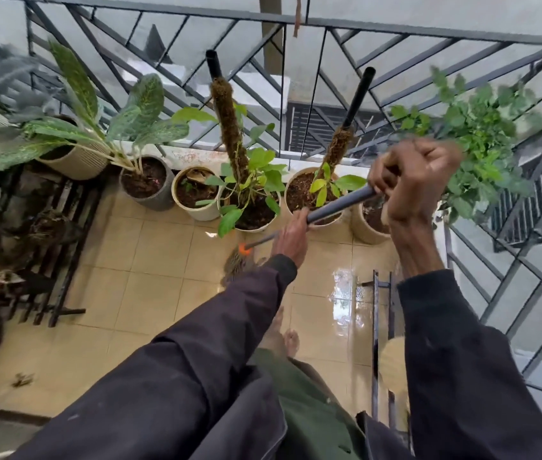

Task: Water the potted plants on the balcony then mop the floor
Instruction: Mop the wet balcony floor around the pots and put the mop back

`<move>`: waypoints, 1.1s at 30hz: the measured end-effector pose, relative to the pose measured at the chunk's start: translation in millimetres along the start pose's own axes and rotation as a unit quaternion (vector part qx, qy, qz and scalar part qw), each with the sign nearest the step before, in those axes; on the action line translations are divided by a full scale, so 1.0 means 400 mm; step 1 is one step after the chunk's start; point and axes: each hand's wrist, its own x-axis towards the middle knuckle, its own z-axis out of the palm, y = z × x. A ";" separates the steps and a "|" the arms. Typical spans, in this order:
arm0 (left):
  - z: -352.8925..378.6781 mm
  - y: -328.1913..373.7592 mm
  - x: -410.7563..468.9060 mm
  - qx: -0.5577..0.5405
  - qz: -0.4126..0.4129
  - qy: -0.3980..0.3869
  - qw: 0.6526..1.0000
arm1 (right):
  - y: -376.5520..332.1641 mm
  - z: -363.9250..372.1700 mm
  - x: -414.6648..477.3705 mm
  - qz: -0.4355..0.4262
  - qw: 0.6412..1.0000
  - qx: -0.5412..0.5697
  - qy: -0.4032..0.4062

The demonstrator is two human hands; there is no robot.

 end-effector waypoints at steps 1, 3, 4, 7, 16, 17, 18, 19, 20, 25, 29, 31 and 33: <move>-0.005 0.012 0.010 0.000 0.005 0.001 1.000 | -0.003 0.004 0.002 -0.011 1.000 -0.001 0.000; 0.005 0.006 0.020 0.010 0.022 -0.002 1.000 | 0.012 0.011 -0.014 -0.008 1.000 -0.026 0.006; 0.012 -0.013 0.019 0.014 0.031 -0.005 0.999 | 0.032 0.010 -0.035 0.001 0.999 -0.043 0.007; 0.037 -0.064 -0.008 0.023 0.039 -0.004 0.999 | 0.084 0.009 -0.101 0.024 0.998 -0.063 0.013; 0.038 -0.107 -0.107 0.059 -0.050 -0.074 0.994 | 0.099 -0.013 -0.156 0.077 0.996 -0.040 0.016; 0.030 -0.123 -0.133 0.064 -0.058 -0.085 0.993 | 0.106 -0.011 -0.170 0.087 0.995 -0.038 0.012; 0.028 -0.142 -0.155 0.066 -0.062 -0.089 0.992 | 0.112 -0.007 -0.184 0.097 0.995 -0.036 0.005; 0.020 -0.163 -0.173 0.068 -0.062 -0.087 0.992 | 0.116 0.000 -0.199 0.104 0.994 -0.032 -0.004; 0.012 -0.182 -0.188 0.067 -0.061 -0.084 0.992 | 0.117 0.009 -0.210 0.107 0.994 -0.024 -0.015; -0.080 -0.201 -0.160 0.054 -0.070 -0.031 0.996 | 0.071 0.116 -0.189 0.063 0.996 0.002 -0.057; -0.184 -0.226 -0.110 0.036 -0.010 0.048 0.998 | 0.042 0.245 -0.181 0.013 0.997 -0.009 -0.076; -0.233 -0.260 -0.073 0.015 -0.003 0.084 0.996 | 0.044 0.319 -0.199 -0.017 0.996 -0.030 -0.084; -0.274 -0.297 -0.033 -0.016 -0.010 0.093 0.996 | 0.059 0.384 -0.212 -0.039 0.994 -0.052 -0.088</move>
